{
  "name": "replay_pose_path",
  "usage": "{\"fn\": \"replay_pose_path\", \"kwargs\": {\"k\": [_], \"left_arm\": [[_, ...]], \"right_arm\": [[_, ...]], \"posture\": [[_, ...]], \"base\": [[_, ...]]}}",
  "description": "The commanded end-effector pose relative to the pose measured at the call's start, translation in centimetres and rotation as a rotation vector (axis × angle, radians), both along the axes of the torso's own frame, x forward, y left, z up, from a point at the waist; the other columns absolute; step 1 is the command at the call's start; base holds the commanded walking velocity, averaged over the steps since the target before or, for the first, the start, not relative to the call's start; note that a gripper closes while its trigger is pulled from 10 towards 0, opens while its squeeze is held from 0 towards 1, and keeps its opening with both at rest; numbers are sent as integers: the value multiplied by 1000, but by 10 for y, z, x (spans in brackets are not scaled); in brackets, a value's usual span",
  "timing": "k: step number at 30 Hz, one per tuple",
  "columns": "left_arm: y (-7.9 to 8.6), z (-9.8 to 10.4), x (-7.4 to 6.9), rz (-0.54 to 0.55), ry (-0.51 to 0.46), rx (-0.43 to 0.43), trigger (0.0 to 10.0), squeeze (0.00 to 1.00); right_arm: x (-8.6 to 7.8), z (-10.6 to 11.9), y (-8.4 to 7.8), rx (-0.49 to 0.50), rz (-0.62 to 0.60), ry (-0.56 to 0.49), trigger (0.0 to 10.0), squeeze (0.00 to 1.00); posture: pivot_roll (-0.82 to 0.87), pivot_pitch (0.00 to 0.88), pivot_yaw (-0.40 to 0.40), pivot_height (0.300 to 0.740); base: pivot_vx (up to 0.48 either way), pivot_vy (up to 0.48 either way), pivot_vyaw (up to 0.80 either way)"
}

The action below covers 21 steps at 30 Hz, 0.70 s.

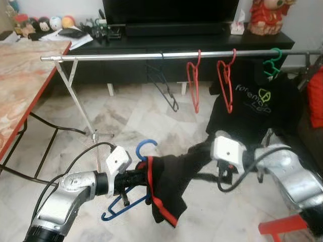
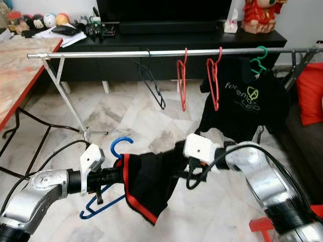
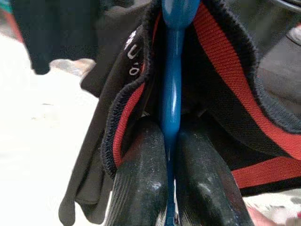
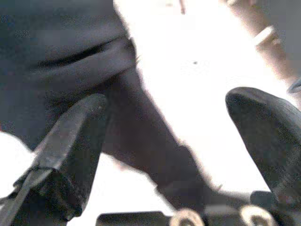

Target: Hang hanger

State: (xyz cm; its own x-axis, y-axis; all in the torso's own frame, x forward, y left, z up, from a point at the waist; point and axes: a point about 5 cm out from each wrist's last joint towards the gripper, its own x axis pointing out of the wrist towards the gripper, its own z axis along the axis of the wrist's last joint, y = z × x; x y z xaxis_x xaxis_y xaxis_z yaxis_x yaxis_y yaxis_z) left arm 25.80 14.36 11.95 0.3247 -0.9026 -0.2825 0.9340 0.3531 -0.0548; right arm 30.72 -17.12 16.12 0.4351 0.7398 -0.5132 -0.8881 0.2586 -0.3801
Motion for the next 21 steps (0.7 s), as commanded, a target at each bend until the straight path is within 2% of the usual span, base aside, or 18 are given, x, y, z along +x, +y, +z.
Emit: {"fn": "replay_pose_path", "kwargs": {"k": [1, 6, 11, 17, 21], "left_arm": [[-2, 9, -1, -44, -36, 13, 10000, 0], [-3, 12, -2, -69, -36, 24, 10000, 0], [-4, 15, -1, -83, -36, 30, 10000, 0], [-4, 12, 0, -80, -30, 40, 10000, 0], [-8, 13, -1, -88, -30, 34, 10000, 0]], "right_arm": [[4, 8, 4, 24, 23, -34, 10000, 0], [-3, 2, 17, 46, 150, 9, 10000, 0], [-24, -9, 24, 29, 320, 129, 10000, 0], [-23, -10, 19, 0, 343, 142, 10000, 0], [-19, -14, 23, 5, 322, 132, 10000, 0]], "posture": [[-88, 80, 13, 740], [-79, 87, 16, 740], [-76, 97, 20, 740], [-82, 102, 26, 740], [-78, 98, 26, 740]], "base": [[0, 0, 0], [0, 0, 0], [0, 0, 0], [0, 0, 0], [0, 0, 0]]}}
